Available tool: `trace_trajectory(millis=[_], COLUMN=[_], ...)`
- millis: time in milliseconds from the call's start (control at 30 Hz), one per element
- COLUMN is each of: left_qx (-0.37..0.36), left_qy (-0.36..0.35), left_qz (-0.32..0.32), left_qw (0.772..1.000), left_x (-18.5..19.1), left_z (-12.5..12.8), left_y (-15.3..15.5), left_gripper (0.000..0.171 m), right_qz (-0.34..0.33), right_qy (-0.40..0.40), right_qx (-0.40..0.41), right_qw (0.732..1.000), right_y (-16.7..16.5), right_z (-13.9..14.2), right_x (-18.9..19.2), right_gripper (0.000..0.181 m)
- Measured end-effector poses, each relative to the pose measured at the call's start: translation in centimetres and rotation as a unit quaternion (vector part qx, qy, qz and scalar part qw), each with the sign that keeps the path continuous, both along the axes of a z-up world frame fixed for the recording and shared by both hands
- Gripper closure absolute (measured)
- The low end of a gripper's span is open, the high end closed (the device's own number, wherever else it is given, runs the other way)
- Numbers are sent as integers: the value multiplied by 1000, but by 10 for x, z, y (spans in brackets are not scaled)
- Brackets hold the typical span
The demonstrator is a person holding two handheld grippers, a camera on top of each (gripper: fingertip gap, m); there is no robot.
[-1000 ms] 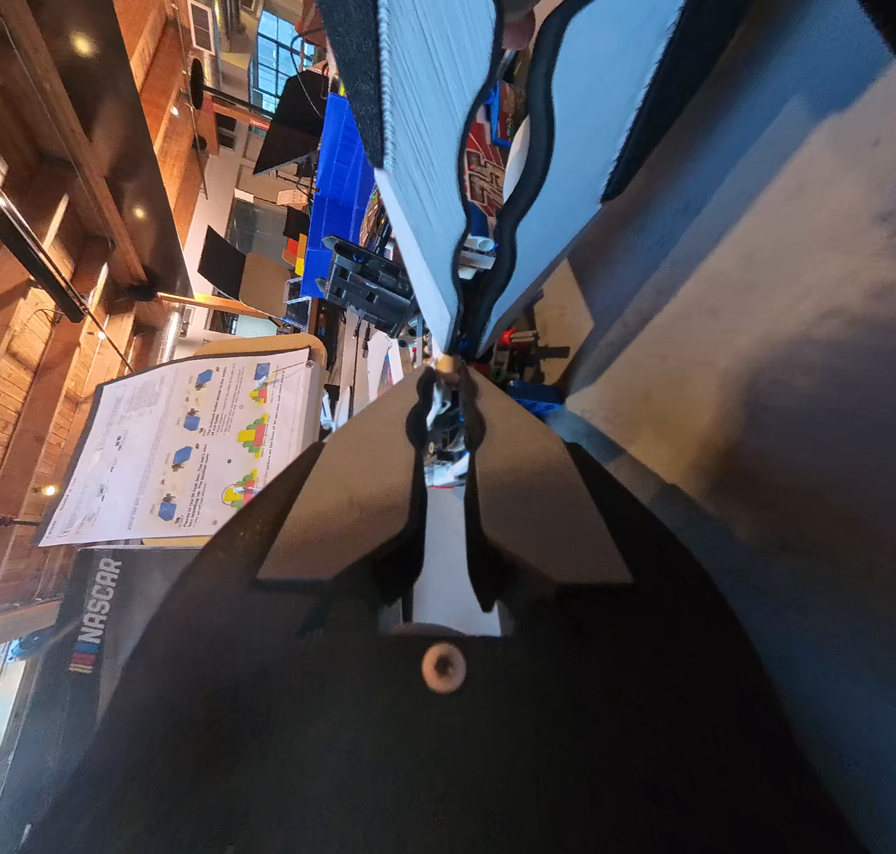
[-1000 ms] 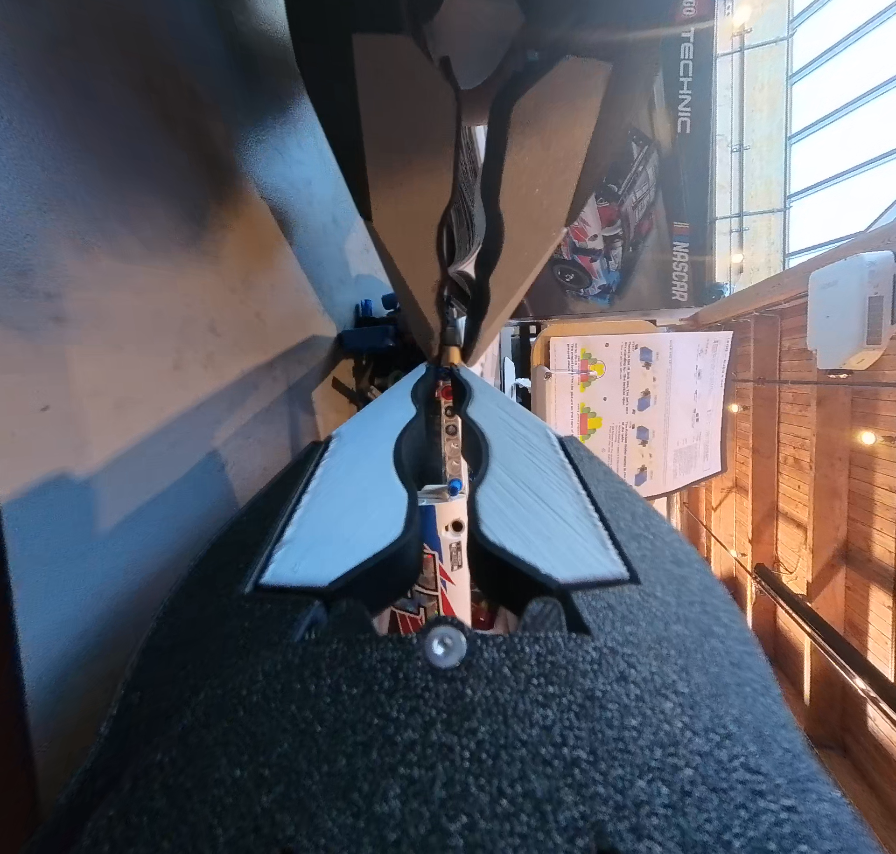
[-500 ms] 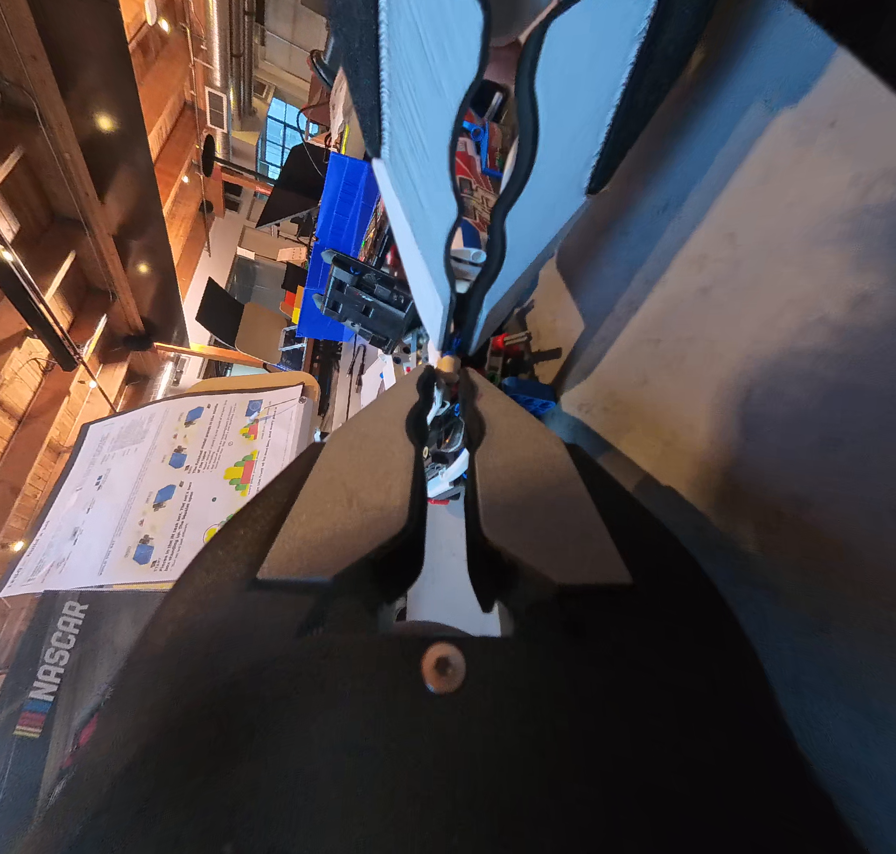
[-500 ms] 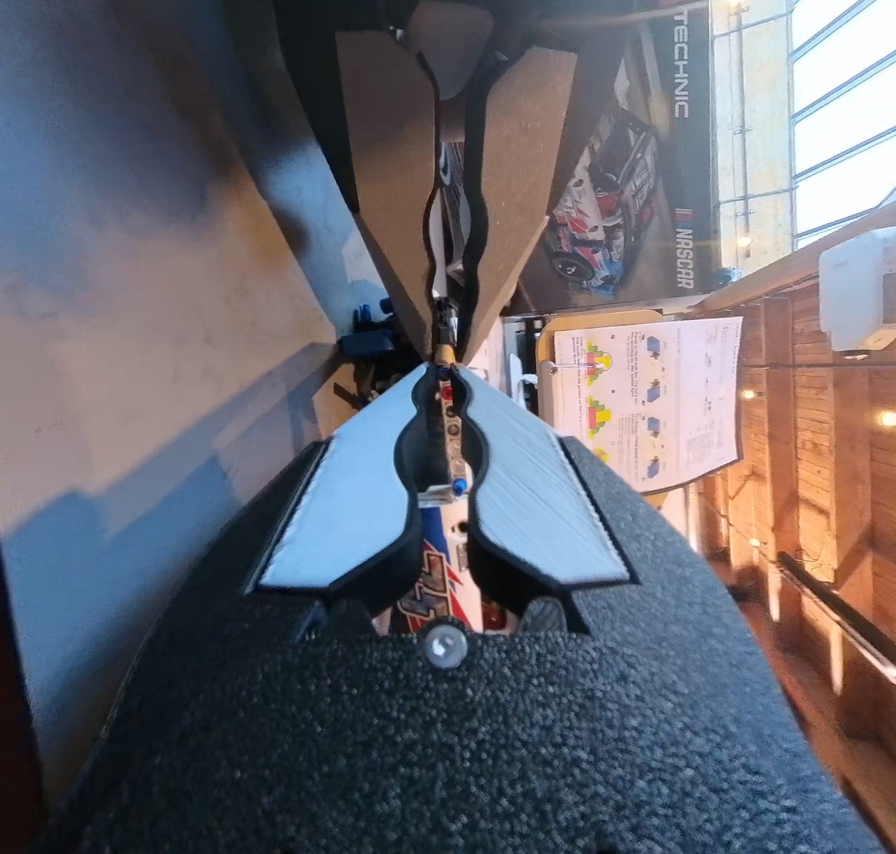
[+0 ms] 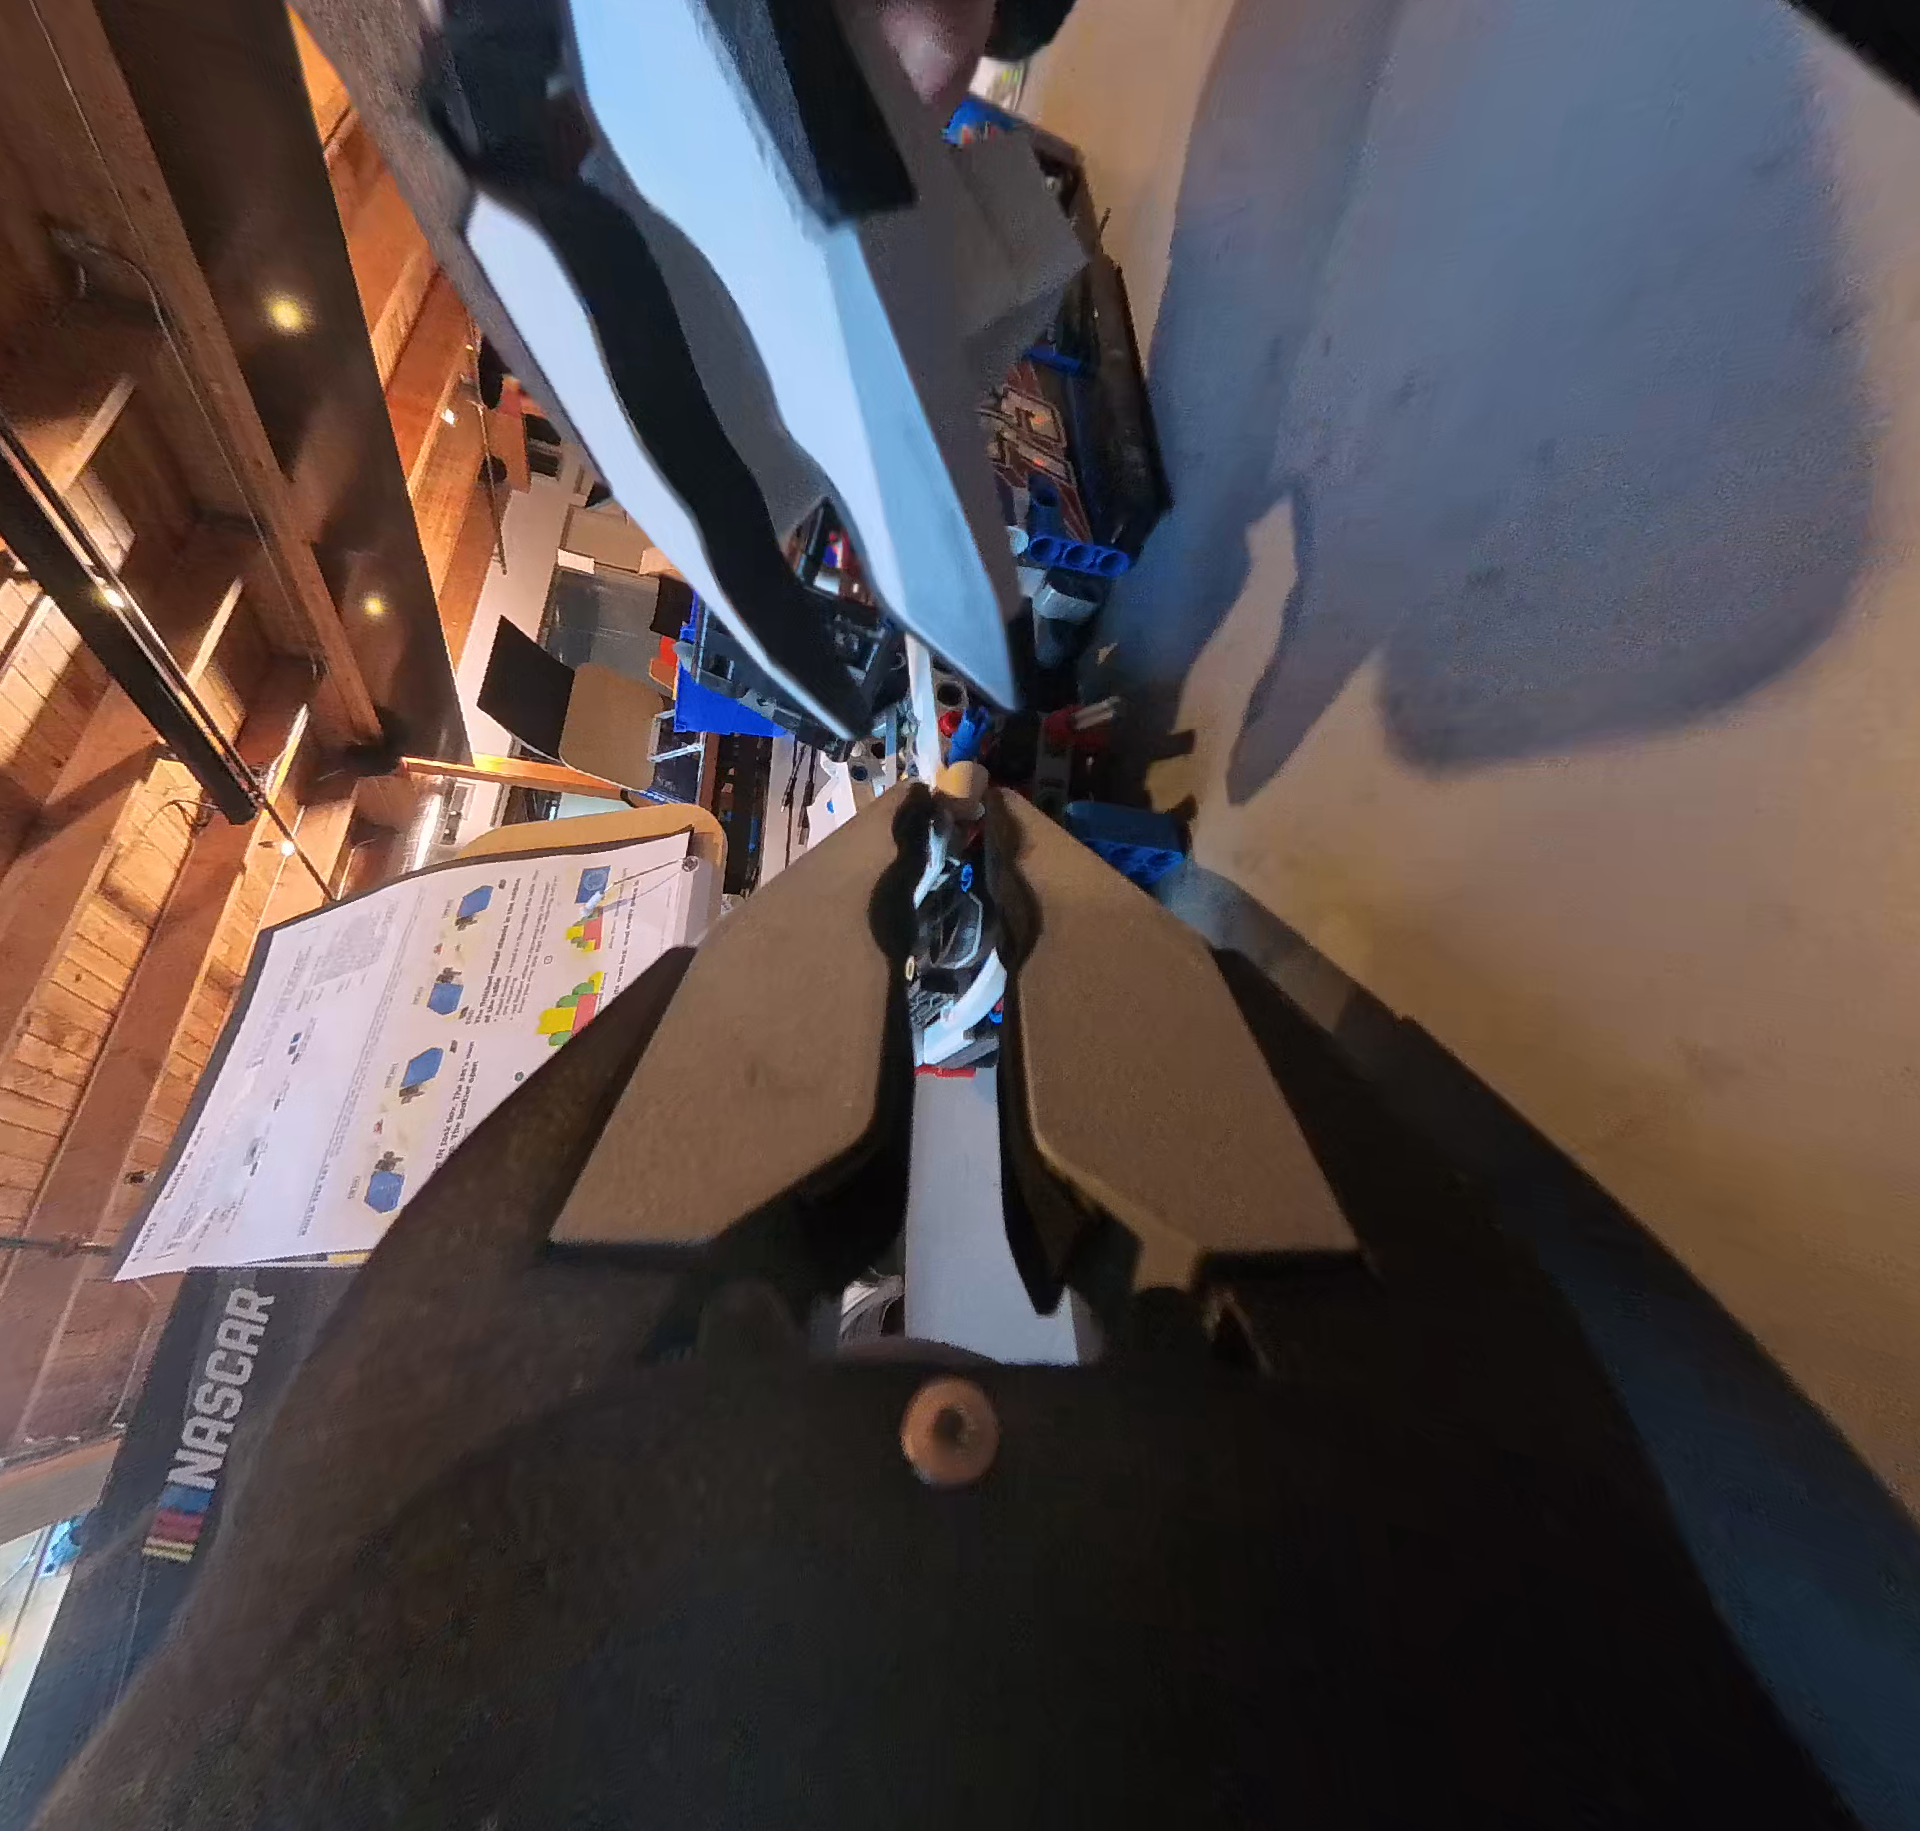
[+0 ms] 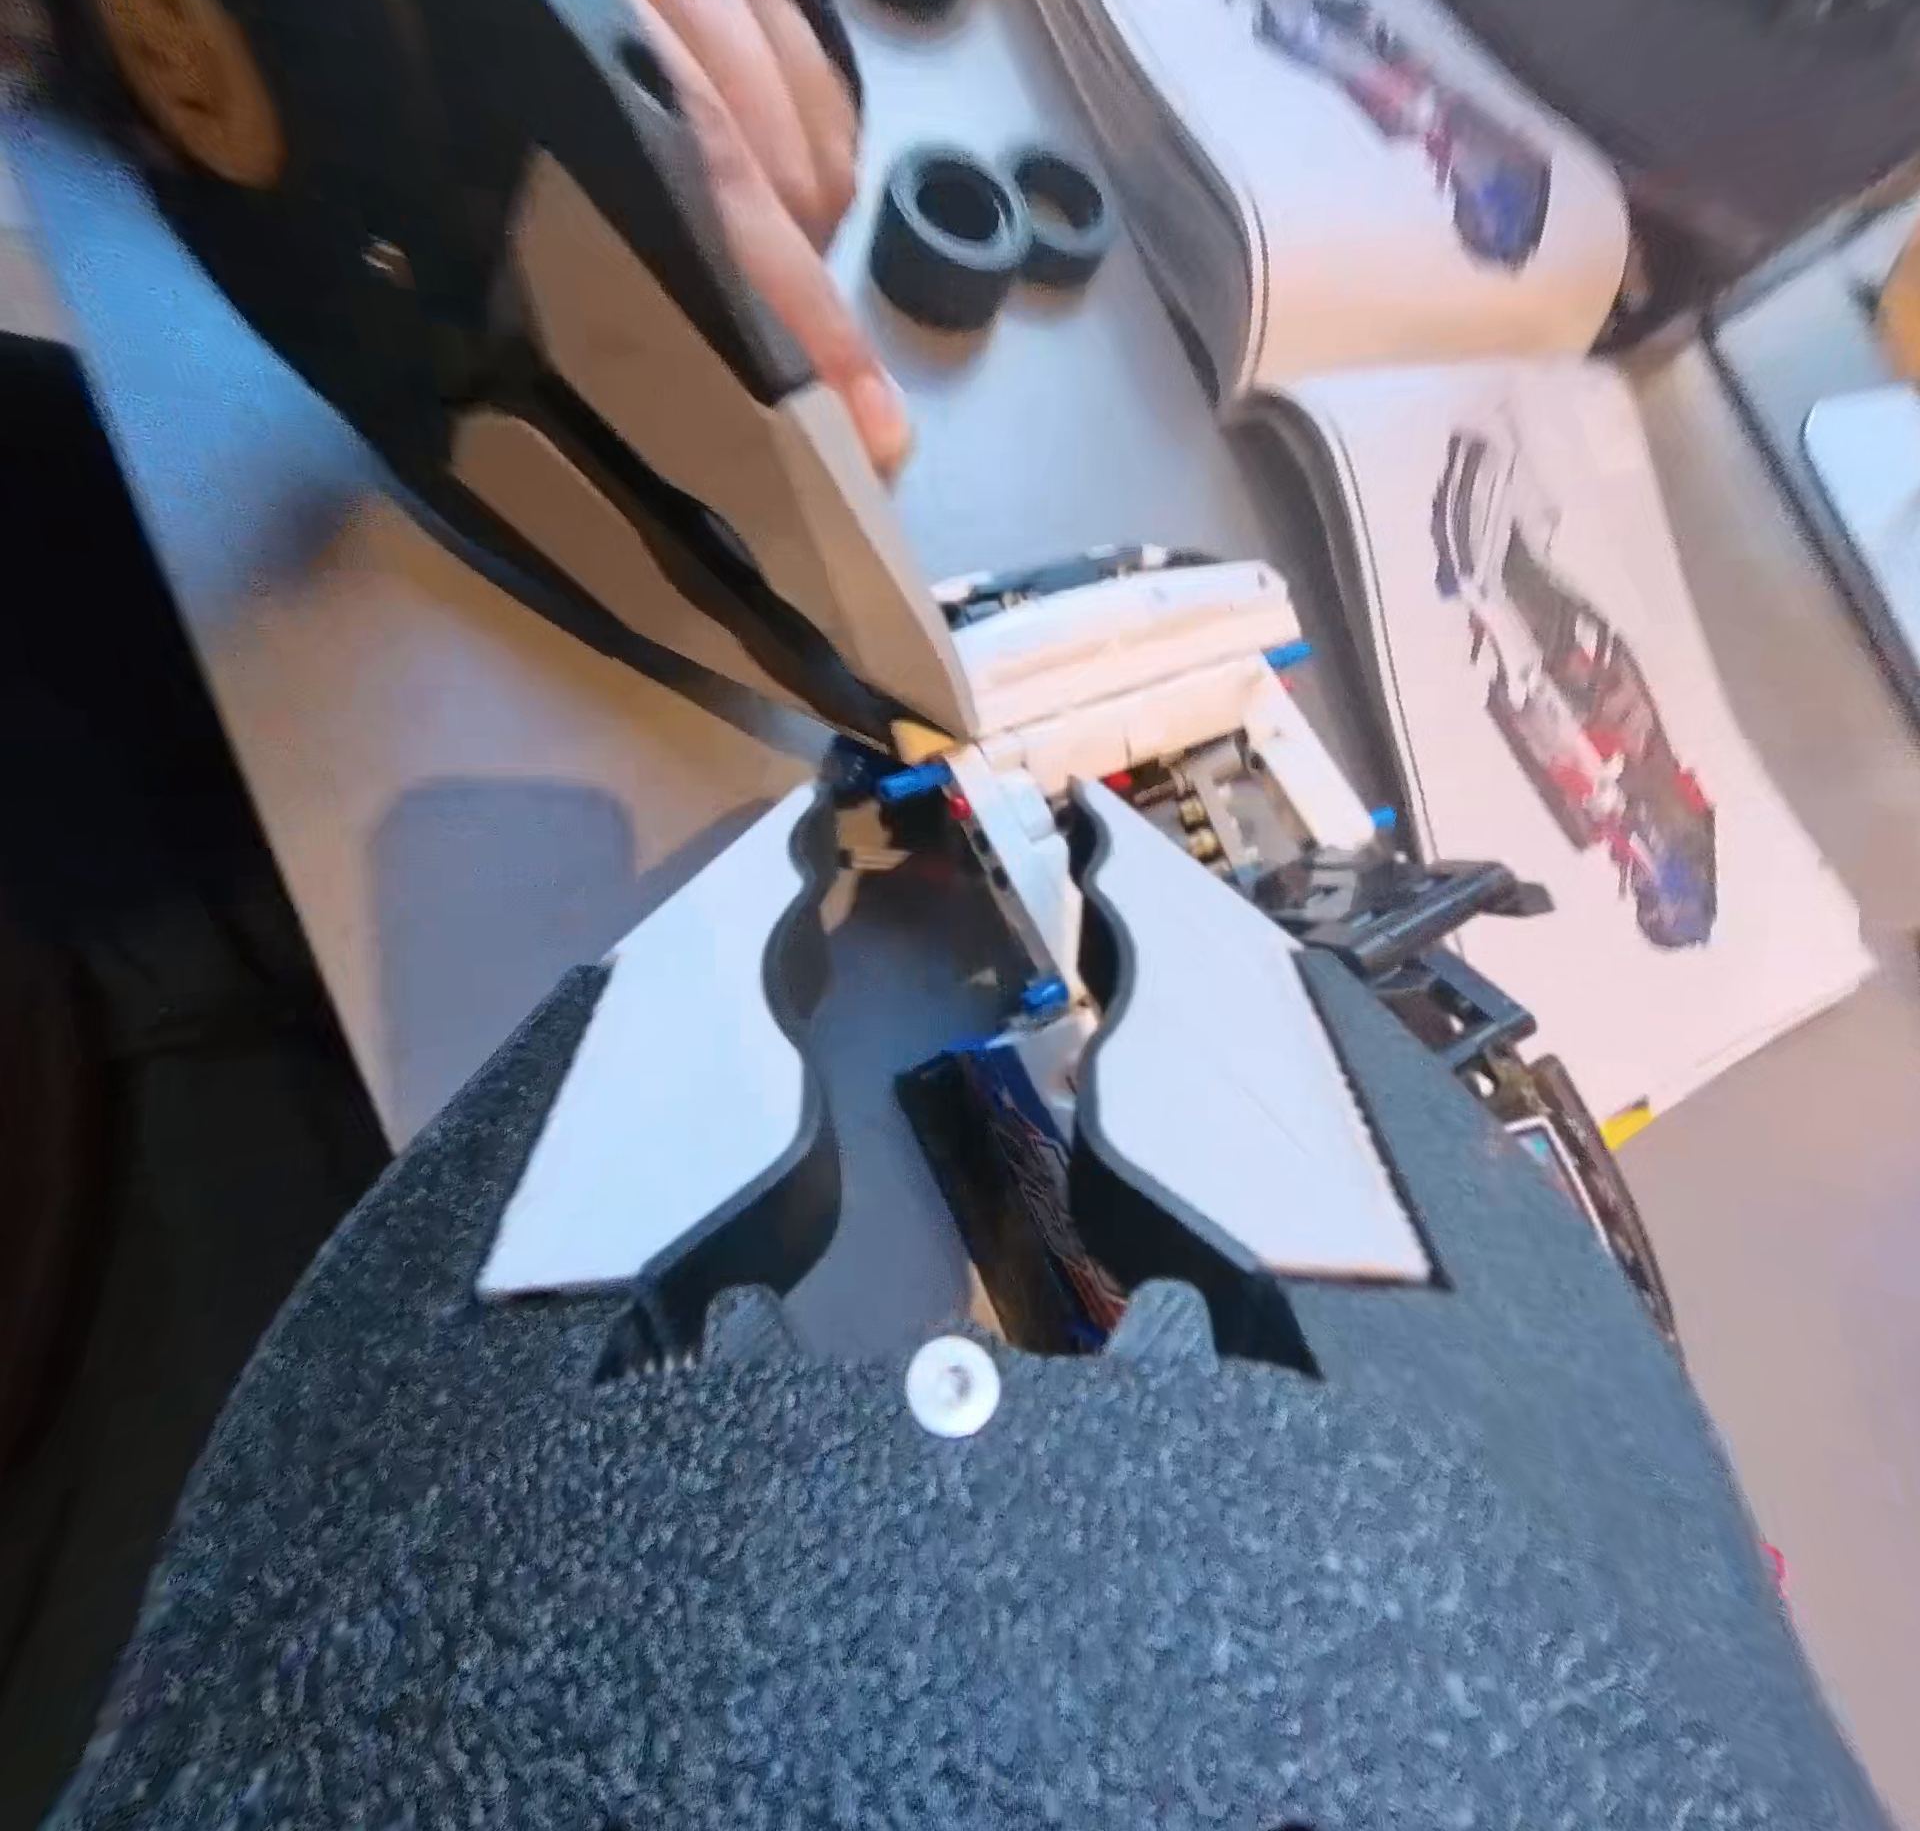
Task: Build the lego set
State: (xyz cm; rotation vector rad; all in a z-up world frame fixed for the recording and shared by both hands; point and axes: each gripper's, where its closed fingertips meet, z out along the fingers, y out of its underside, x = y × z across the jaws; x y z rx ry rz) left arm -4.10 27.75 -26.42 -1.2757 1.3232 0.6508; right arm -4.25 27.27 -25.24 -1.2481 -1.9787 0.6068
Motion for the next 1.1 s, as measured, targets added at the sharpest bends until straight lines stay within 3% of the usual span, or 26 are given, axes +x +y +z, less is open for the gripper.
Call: trace_trajectory(millis=[67, 133, 267, 433, 1100], left_qx=[4, 1, -8, -25, -54], left_qy=[4, 0, -13, -42, -83], left_qz=[6, 14, 14, 16, 32], left_qw=[1000, 1000, 1000, 999, 995], left_x=[0, 0, 0, -1, -4], left_z=[0, 0, 1, 2, 4], left_y=[0, 1, 0, 1, 2], left_gripper=[165, 165, 165, 165, 165], right_qz=[-18, -32, -19, -25, 0], right_qy=[-55, -74, -50, -67, -50], right_qx=[0, 20, 47, 2, -3], right_qw=[998, 997, 997, 997, 999], right_y=[6, 12, 10, 14, 12], right_z=[-12, -17, -9, -17, -16], right_x=[0, -2, -7, -7, -10], right_gripper=[126, 127, 139, 135, 148])
